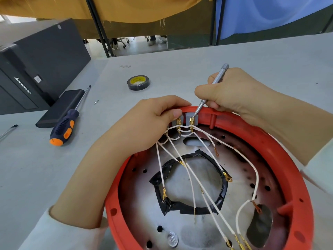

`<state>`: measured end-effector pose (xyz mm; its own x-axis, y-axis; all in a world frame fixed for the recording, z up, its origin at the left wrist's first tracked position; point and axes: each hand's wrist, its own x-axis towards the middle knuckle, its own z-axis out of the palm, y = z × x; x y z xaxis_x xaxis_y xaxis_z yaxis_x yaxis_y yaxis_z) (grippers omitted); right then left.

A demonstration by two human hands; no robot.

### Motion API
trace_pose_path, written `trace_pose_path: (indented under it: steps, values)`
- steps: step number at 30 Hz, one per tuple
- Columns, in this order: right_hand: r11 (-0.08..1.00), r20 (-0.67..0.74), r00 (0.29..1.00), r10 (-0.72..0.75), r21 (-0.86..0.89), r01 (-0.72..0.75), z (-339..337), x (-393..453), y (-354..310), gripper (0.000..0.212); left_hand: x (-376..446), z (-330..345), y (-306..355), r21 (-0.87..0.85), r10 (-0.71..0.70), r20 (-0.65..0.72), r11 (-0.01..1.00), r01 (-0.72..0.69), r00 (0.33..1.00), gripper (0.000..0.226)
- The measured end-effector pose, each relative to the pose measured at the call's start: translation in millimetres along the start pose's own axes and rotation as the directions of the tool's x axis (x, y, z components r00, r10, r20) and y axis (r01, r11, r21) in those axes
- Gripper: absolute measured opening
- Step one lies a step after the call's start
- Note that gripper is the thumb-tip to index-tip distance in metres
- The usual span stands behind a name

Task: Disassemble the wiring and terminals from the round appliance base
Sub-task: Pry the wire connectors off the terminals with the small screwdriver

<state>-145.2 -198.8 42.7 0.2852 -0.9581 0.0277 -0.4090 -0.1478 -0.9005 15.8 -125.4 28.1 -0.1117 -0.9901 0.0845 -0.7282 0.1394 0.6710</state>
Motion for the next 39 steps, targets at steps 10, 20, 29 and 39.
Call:
trace_pose_path:
  steps: [10, 20, 29, 39]
  values:
    - [0.999, -0.018, 1.000, -0.017, -0.047, 0.016, 2.6, 1.2, 0.9, 0.037, 0.2, -1.1, 0.0, -0.003, 0.002, 0.000, 1.000, -0.002, 1.000, 0.027]
    - [0.997, -0.085, 0.994, -0.074, -0.027, 0.072, 3.1, -2.5, 2.1, 0.036, -0.3, -1.4, -0.7, -0.008, 0.004, -0.002, 1.000, -0.004, 1.000, 0.027]
    - [0.997, 0.025, 0.997, 0.075, -0.038, -0.074, 0.8, 1.5, -3.5, 0.035, 1.2, -0.8, -1.3, 0.007, 0.012, -0.001, 1.000, -0.012, 1.000, 0.027]
    - [0.999, -0.073, 0.996, -0.045, 0.001, 0.045, 2.6, -2.9, 0.6, 0.035, 1.4, -0.2, -1.7, 0.009, 0.027, -0.006, 1.000, -0.027, 1.000, 0.027]
